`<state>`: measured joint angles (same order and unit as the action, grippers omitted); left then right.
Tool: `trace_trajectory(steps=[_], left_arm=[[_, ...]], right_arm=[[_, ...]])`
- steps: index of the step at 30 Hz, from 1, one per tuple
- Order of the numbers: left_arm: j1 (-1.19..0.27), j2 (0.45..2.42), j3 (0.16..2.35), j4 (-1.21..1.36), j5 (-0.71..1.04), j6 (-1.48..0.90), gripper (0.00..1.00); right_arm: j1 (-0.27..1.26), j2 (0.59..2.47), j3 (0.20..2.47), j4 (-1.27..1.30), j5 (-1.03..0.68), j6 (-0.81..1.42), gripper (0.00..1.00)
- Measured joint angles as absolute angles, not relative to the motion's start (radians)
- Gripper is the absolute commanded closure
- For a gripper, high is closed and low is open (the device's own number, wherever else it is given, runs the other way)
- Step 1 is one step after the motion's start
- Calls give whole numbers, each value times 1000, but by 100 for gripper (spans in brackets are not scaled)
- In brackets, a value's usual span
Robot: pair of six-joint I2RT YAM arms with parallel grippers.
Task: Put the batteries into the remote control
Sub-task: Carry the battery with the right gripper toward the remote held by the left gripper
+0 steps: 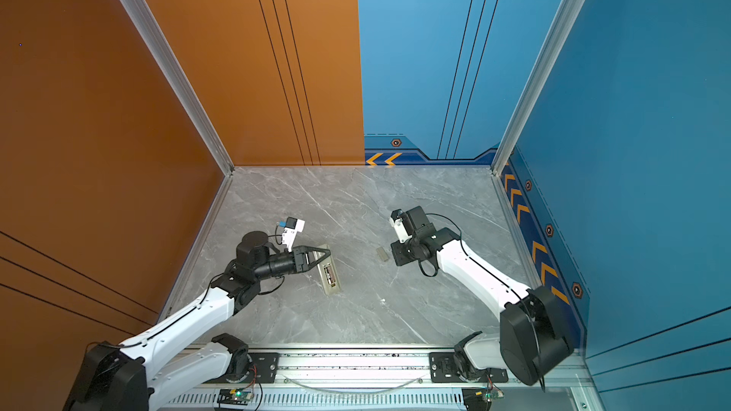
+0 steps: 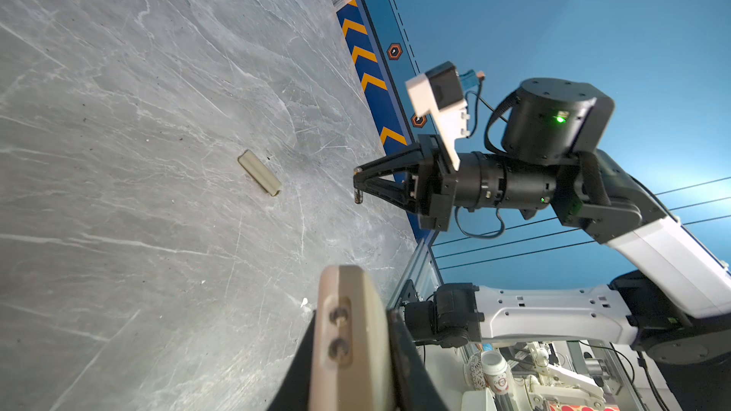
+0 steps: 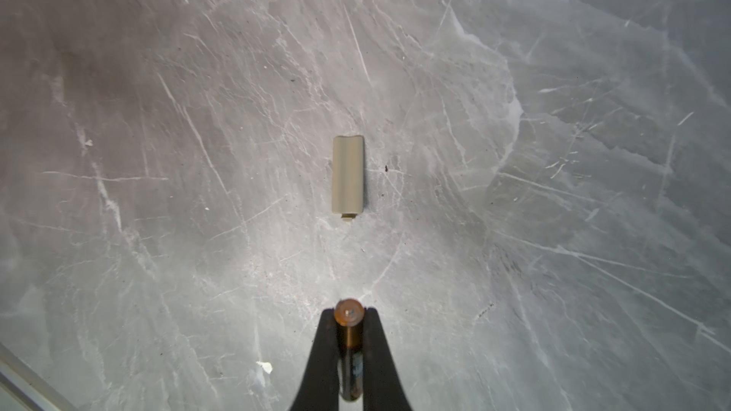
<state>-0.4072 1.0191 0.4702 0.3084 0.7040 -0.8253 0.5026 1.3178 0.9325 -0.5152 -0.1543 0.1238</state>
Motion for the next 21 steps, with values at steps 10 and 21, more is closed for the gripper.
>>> trace_trajectory(steps=[10, 21], left_arm=[[-411, 987, 523, 293, 688, -788, 100], [-393, 991, 566, 272, 734, -752, 100]], right_arm=[[665, 1079, 850, -333, -107, 210, 100], [826, 1010, 802, -162, 10, 260, 100]])
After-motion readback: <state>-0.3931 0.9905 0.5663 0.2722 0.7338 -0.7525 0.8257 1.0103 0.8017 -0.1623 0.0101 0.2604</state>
